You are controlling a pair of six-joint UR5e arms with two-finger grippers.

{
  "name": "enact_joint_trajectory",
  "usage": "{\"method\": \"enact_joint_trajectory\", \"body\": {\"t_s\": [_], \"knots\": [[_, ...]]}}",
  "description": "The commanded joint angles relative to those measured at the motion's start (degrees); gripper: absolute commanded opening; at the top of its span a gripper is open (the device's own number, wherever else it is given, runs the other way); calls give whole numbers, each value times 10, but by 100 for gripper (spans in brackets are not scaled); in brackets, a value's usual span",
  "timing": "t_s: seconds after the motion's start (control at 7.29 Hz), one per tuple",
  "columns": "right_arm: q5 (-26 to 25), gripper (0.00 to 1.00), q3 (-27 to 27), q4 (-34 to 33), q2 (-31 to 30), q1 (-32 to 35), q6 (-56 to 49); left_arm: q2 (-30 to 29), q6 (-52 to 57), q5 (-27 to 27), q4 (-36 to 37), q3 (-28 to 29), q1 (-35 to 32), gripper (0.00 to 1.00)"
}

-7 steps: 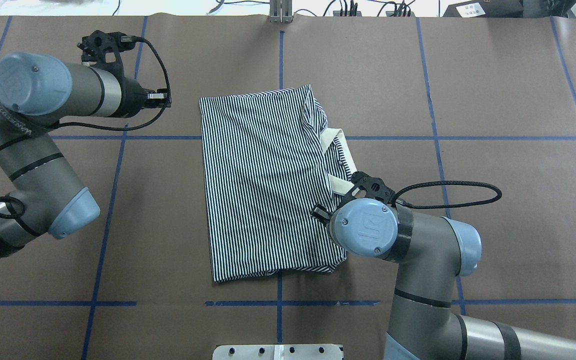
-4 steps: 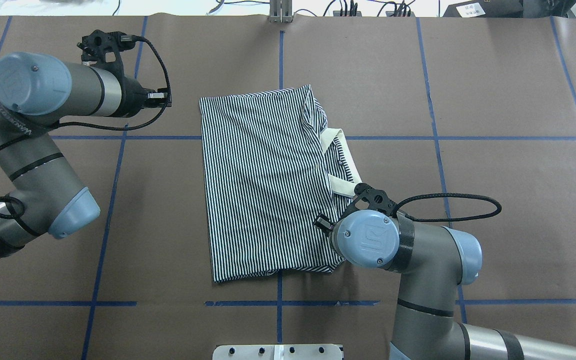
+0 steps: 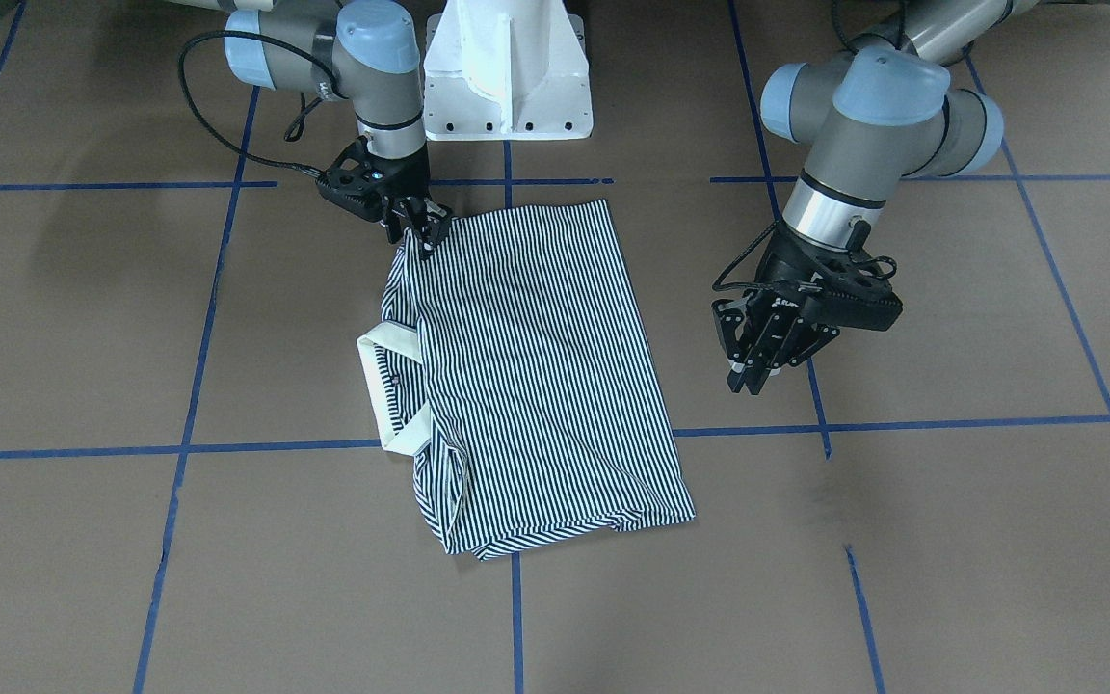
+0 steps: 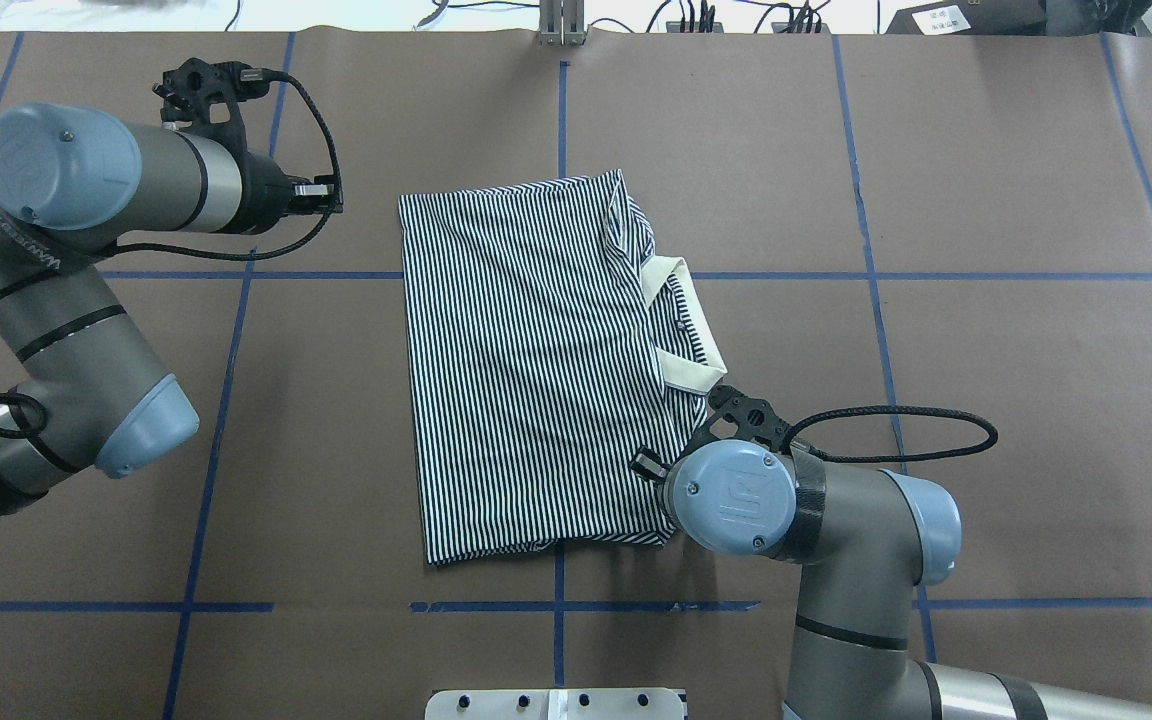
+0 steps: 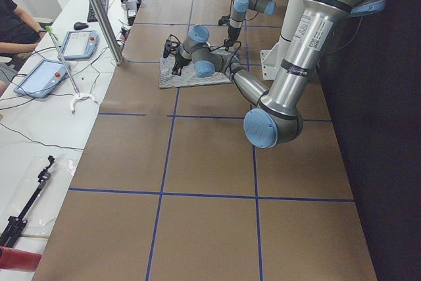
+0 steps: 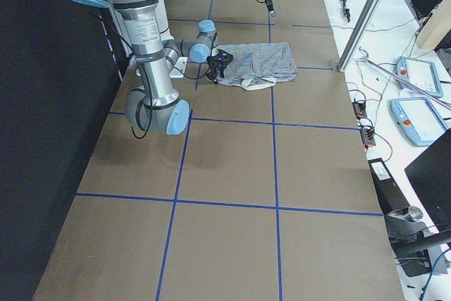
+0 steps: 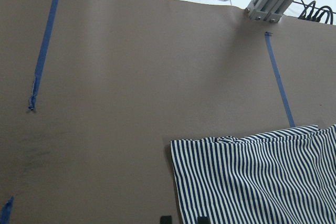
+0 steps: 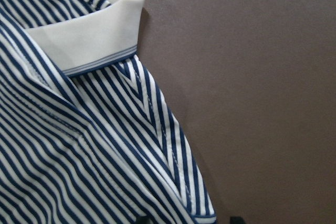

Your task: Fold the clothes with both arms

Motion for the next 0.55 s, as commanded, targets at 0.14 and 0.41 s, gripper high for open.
{"method": "enact_joint_trajectory", "body": {"t_s": [0.14, 0.41], "knots": [[0, 0, 0, 0, 0, -1, -1, 0, 0, 0, 6, -5, -1, 29], [2, 0, 4, 11, 3, -1, -3, 4, -1, 0, 7, -8, 0, 29]]}}
